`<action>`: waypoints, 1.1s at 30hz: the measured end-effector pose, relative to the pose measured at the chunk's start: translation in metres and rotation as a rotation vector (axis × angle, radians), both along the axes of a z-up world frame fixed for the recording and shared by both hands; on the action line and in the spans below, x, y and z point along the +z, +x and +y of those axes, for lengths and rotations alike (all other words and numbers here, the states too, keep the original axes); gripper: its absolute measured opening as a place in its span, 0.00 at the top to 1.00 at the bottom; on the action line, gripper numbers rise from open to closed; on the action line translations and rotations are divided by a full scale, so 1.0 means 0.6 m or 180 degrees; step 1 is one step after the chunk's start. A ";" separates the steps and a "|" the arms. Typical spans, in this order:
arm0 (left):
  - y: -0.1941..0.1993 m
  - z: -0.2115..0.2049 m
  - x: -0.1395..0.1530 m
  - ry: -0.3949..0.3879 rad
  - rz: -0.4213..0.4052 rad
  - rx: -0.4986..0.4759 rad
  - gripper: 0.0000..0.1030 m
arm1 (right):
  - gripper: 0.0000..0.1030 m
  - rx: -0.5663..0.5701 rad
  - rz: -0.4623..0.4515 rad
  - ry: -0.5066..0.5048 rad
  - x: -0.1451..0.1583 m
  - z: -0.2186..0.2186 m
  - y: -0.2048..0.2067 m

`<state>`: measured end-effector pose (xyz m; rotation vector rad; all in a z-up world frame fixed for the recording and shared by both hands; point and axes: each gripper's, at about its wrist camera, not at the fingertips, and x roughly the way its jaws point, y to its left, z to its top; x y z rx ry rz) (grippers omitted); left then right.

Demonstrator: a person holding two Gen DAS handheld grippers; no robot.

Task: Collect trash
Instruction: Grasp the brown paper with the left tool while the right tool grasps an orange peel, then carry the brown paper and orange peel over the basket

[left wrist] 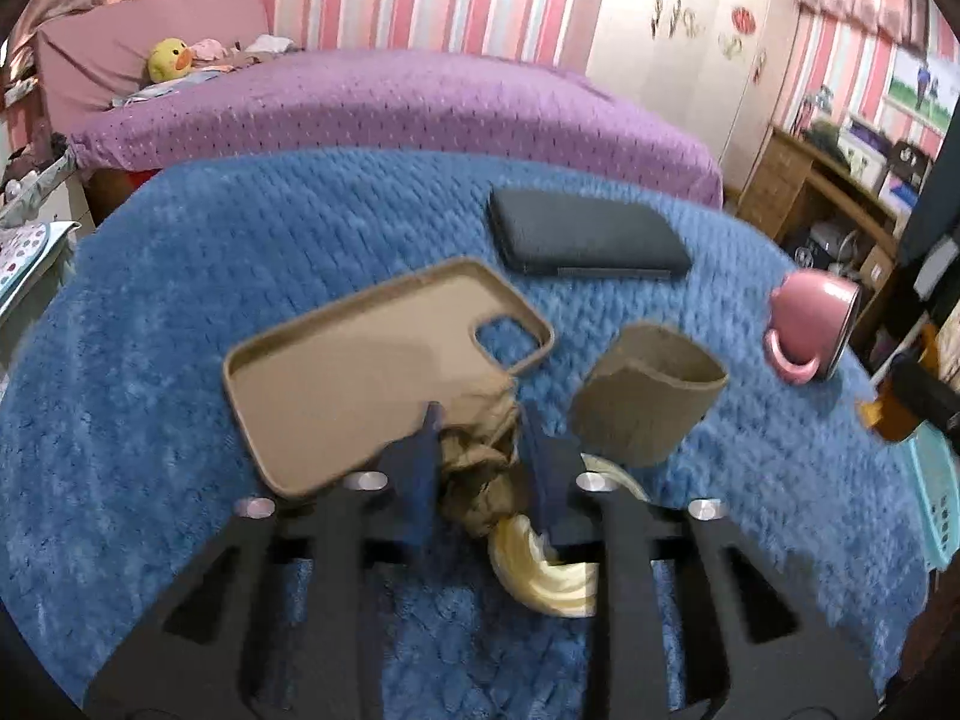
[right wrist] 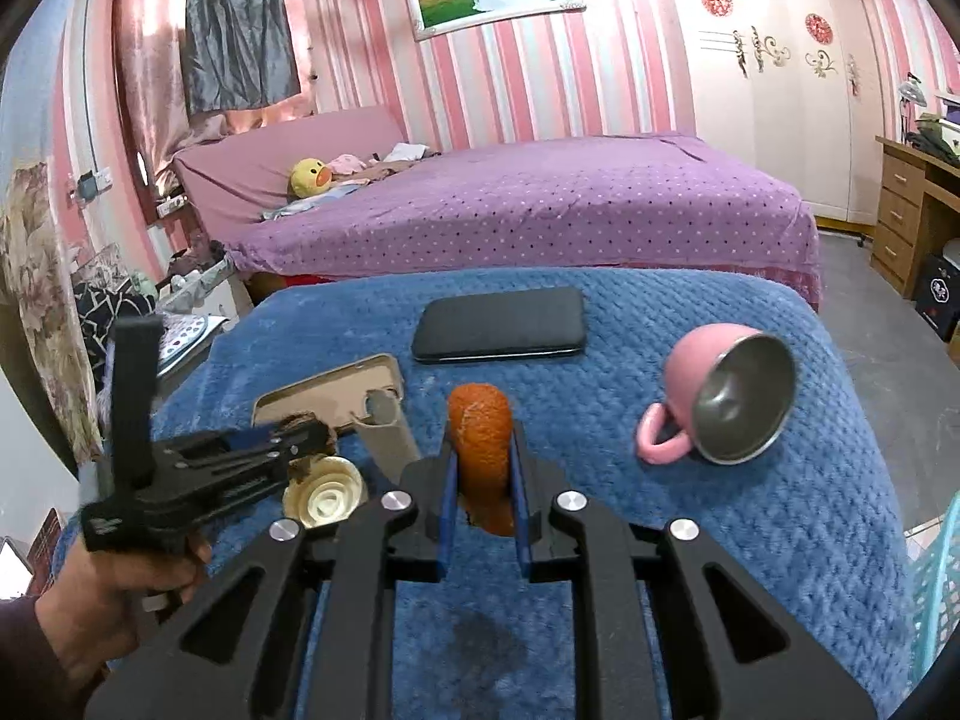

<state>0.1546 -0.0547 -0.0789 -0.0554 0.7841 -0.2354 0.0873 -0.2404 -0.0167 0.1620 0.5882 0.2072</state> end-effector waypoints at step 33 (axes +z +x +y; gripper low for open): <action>-0.238 -0.331 0.157 -0.0452 -0.0830 -0.1006 0.78 | 0.85 -0.1161 -0.0348 -0.0016 0.042 -0.388 -0.279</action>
